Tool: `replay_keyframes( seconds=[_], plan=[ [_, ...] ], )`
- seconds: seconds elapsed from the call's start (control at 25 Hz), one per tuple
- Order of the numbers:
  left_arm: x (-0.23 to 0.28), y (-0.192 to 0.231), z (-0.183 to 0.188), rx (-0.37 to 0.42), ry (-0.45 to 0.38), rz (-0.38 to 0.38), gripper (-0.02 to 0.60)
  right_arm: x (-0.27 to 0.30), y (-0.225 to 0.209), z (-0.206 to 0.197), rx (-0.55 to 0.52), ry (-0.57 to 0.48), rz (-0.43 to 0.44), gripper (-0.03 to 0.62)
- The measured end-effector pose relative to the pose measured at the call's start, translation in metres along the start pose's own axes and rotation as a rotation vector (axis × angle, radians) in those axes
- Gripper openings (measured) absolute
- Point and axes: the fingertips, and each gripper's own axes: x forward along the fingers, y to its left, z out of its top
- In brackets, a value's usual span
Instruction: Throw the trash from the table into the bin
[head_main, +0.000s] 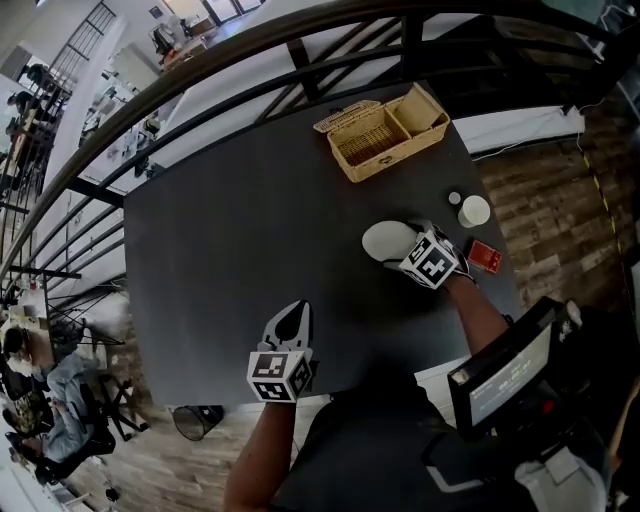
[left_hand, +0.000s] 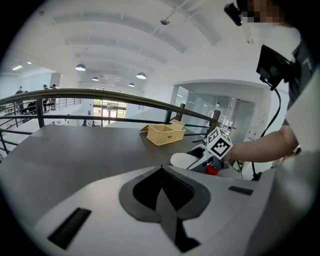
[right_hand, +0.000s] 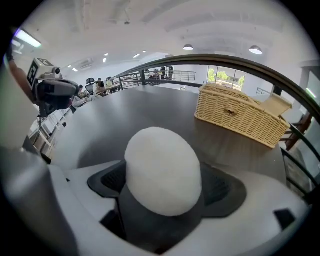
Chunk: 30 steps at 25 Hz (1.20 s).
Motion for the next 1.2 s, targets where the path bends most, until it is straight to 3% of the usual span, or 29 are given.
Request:
replay_keyframes(
  seconds=[0.24, 0.6, 1.04, 1.2],
  plan=[
    [-0.028, 0.009, 0.004, -0.039, -0.089, 0.072, 0.011, -0.009, 0.021, 0.044, -0.05, -0.063, 0.013, 0.471],
    [-0.127, 0.047, -0.012, -0.113, -0.215, 0.266, 0.011, -0.016, 0.121, 0.132, -0.228, -0.175, 0.125, 0.471],
    [-0.284, 0.095, -0.062, -0.229, -0.364, 0.516, 0.011, -0.02, 0.305, 0.225, -0.464, -0.296, 0.292, 0.471],
    [-0.341, 0.111, -0.08, -0.224, -0.403, 0.608, 0.011, -0.023, 0.369, 0.246, -0.522, -0.322, 0.348, 0.471]
  ],
)
